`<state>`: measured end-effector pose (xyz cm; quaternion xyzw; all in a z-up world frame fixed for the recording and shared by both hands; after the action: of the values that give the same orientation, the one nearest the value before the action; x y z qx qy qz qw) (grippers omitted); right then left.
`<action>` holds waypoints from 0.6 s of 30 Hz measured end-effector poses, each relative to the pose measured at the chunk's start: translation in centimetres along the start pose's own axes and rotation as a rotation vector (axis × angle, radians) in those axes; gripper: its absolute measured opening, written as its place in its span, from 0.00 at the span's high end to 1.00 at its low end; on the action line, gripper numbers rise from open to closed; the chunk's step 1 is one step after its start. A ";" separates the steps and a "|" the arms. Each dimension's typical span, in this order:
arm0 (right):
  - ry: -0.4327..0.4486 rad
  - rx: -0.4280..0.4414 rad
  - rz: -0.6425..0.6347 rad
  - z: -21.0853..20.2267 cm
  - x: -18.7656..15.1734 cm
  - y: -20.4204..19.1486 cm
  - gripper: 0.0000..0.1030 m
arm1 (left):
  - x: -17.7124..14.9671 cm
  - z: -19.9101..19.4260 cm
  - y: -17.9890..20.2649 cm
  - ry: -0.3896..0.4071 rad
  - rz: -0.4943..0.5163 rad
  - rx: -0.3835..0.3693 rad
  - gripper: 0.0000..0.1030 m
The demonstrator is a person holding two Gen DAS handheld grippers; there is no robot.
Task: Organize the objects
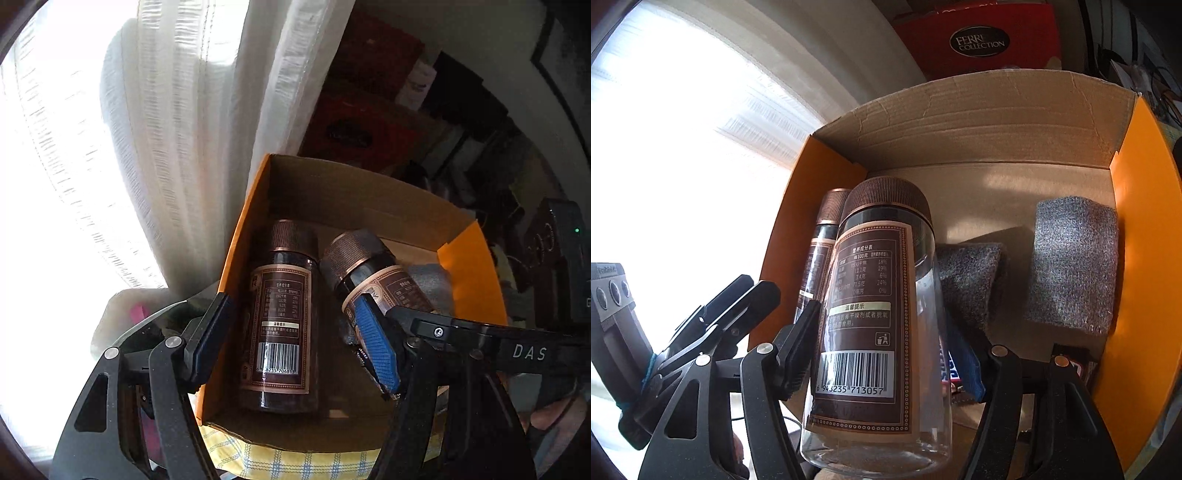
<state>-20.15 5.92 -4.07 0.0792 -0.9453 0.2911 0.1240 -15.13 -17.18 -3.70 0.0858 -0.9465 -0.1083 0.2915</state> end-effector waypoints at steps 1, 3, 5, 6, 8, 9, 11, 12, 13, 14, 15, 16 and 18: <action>0.003 0.014 0.019 -0.2 0.1 0.2 0.33 | 0.1 -0.1 0.1 0.003 -0.002 -0.004 0.36; 0.022 0.028 0.057 -0.6 0.4 0.6 0.25 | 0.2 -0.1 0.3 0.003 0.005 -0.007 0.36; 0.038 0.017 0.043 -1.1 0.5 0.5 0.25 | 0.1 -0.2 0.8 -0.004 0.019 -0.015 0.35; 0.047 0.003 0.017 -1.5 0.5 0.3 0.25 | 0.0 -0.2 1.1 -0.013 0.030 -0.021 0.34; 0.075 -0.045 -0.037 -2.3 0.4 0.0 0.28 | -0.3 -0.2 1.9 -0.025 0.054 -0.026 0.33; 0.089 -0.074 -0.067 -2.7 0.3 -0.2 0.33 | -0.4 -0.1 2.5 -0.030 0.070 -0.029 0.33; 0.114 -0.157 -0.128 -3.6 0.1 -0.2 0.44 | -0.8 0.2 4.0 -0.046 0.104 -0.033 0.33; 0.126 -0.208 -0.155 -4.0 0.1 -0.3 0.53 | -0.9 0.5 4.8 -0.056 0.122 -0.035 0.33; 0.134 -0.259 -0.186 -4.3 0.0 -0.2 0.57 | -1.1 0.8 5.6 -0.066 0.141 -0.036 0.33; 0.138 -0.304 -0.212 -4.5 0.0 -0.2 0.62 | -1.2 1.2 6.4 -0.075 0.159 -0.037 0.33; 0.141 -0.337 -0.233 -4.7 -0.2 0.1 0.65 | -1.3 1.6 7.1 -0.083 0.173 -0.040 0.33; 0.138 -0.359 -0.249 -4.6 -0.5 0.0 0.67 | -1.4 2.0 7.7 -0.091 0.185 -0.040 0.33; 0.117 -0.372 -0.265 -4.4 -1.2 0.3 0.78 | -1.4 2.9 8.5 -0.108 0.199 -0.029 0.34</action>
<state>-18.23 8.83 -1.05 0.1613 -0.9553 0.0970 0.2281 -16.46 -8.20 -4.65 -0.0188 -0.9630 -0.0972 0.2507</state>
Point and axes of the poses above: each gripper's, at about its wrist camera, not at the fingertips, and z roughly the way its jaws point, y to its right, x to its top, the point moved 2 cm from there along z, roughly the way its jaws point
